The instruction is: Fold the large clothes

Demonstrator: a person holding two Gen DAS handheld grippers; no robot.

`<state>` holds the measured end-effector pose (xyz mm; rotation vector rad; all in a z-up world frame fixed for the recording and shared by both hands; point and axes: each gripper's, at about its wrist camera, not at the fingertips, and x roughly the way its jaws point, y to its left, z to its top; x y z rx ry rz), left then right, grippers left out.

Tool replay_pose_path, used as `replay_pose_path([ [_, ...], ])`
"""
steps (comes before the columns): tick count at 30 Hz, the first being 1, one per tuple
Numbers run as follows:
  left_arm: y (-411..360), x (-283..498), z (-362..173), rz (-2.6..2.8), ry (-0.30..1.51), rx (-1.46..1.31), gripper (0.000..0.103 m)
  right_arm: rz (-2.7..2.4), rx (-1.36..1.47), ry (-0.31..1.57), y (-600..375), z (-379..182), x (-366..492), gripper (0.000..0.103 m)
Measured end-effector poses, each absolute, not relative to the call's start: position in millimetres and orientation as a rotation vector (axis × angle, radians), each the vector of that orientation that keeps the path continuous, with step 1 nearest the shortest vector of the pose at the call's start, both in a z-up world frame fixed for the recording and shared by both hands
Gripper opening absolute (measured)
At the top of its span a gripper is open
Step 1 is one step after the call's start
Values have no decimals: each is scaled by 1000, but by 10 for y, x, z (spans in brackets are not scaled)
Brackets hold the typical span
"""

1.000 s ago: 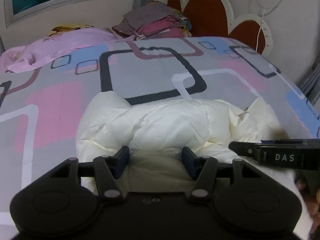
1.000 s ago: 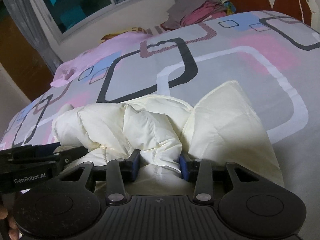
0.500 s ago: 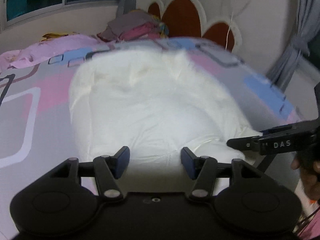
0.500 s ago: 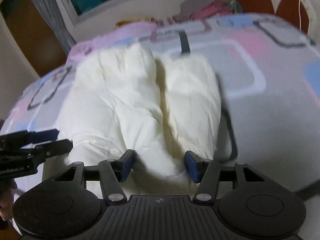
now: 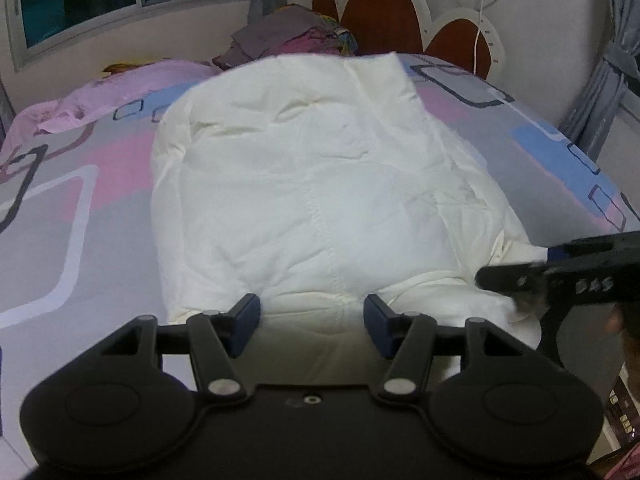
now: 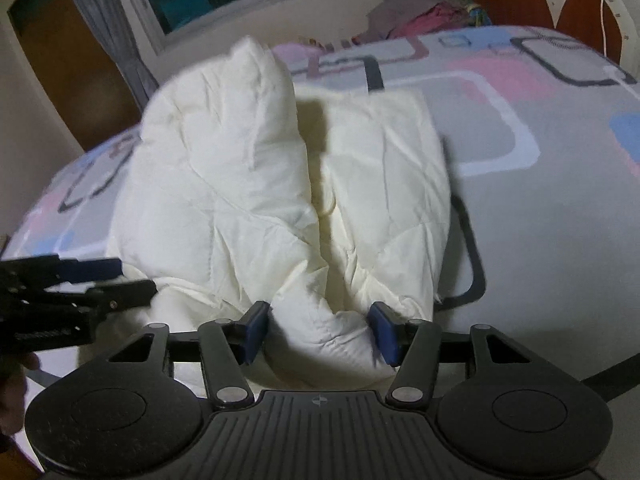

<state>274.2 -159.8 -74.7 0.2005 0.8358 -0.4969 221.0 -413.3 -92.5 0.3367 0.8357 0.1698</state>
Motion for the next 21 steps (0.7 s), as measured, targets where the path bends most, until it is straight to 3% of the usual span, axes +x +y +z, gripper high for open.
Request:
replay_pose_path([
  [1, -1603, 2730, -721, -492, 829, 203, 59, 167, 337, 811, -4151, -846, 2196, 56],
  [3, -1600, 2709, -660, -484, 805, 203, 72, 165, 333, 756, -4173, -666, 2199, 56],
  [5, -1577, 2728, -569, -476, 763, 188, 76, 177, 320, 694, -4167, -485, 2240, 56],
  [12, -1497, 3213, -328, -402, 647, 128, 63, 230, 172, 601, -3808, -130, 2937, 55],
  [13, -1495, 3342, -314, -388, 637, 111, 63, 232, 165, 612, -3769, -143, 3081, 53],
  [14, -1491, 3475, -301, -377, 634, 90, 63, 237, 163, 625, -3734, -166, 3215, 37],
  [16, -1511, 3689, -293, -378, 634, 44, 63, 226, 159, 665, -3708, -274, 3501, 27],
  [21, -1674, 4022, -570, -428, 730, 5, 59, 178, 129, 819, -3778, -744, 3919, 24],
])
